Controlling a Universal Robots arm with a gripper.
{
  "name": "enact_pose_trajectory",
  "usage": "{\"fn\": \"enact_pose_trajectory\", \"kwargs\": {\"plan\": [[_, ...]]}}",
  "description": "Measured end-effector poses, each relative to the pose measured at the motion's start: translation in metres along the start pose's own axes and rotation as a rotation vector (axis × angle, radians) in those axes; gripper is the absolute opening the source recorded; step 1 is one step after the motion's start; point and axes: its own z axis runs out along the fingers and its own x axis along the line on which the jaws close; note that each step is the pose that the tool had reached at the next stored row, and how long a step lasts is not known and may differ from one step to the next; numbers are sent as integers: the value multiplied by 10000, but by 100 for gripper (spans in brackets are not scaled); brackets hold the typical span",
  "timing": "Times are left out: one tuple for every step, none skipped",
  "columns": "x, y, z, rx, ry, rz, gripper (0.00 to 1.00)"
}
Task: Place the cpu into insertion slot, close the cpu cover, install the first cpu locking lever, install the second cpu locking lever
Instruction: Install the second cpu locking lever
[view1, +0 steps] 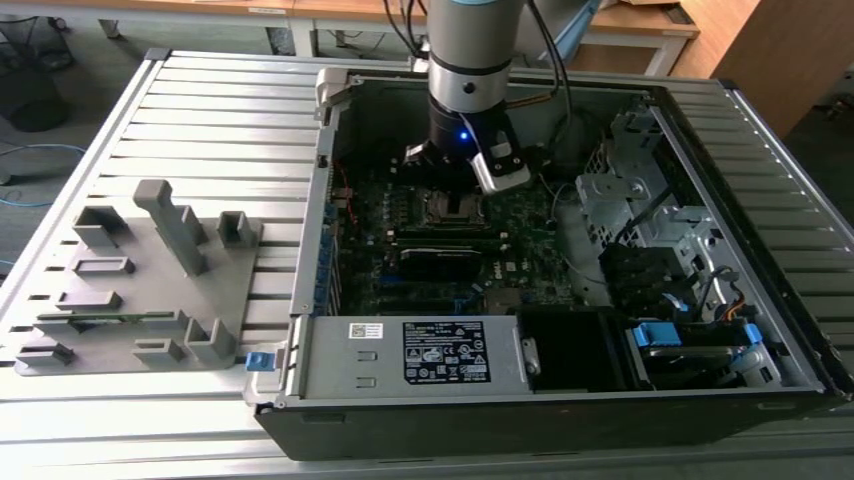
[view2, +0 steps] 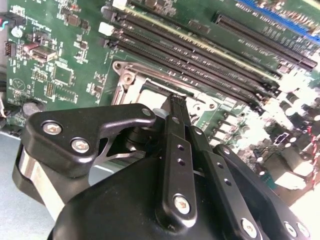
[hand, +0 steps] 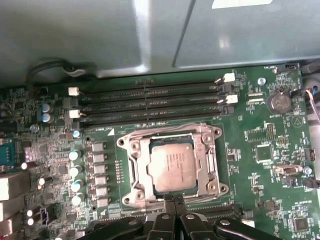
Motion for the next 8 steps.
{"fn": "enact_pose_trajectory", "kwargs": {"plan": [[-3,16,2,0,0,1,11],[-6,33,3,1,1,0,11],[-9,49,4,1,0,0,11],[-12,65,6,1,0,0,11],[-14,81,7,1,0,0,11],[-16,98,9,0,0,0,11],[-18,114,11,-1,0,-1,11],[-19,125,11,-1,1,-16,11]]}}
